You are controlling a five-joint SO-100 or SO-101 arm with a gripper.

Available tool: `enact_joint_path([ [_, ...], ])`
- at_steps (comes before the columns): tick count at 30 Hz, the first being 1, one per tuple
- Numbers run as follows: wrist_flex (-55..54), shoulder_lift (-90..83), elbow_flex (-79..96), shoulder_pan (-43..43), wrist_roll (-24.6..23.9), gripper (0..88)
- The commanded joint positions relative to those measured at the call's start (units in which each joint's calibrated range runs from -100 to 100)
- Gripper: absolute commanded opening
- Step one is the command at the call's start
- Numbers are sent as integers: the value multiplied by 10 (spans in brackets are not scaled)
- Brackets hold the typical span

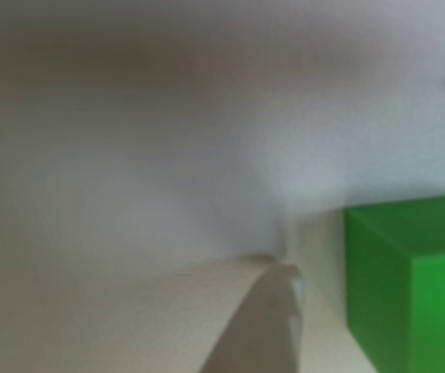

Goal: Pick up green cube and drop it in the blue box

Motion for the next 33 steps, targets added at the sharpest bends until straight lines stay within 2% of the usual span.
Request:
enact_joint_path([
  [1,4,-6,-31,2,-1,322],
  [13,6,-6,-31,2,3,309],
  [16,5,-6,-31,2,3,255],
  [24,5,-7,-32,2,3,18],
  [33,6,-9,-34,3,3,5],
])
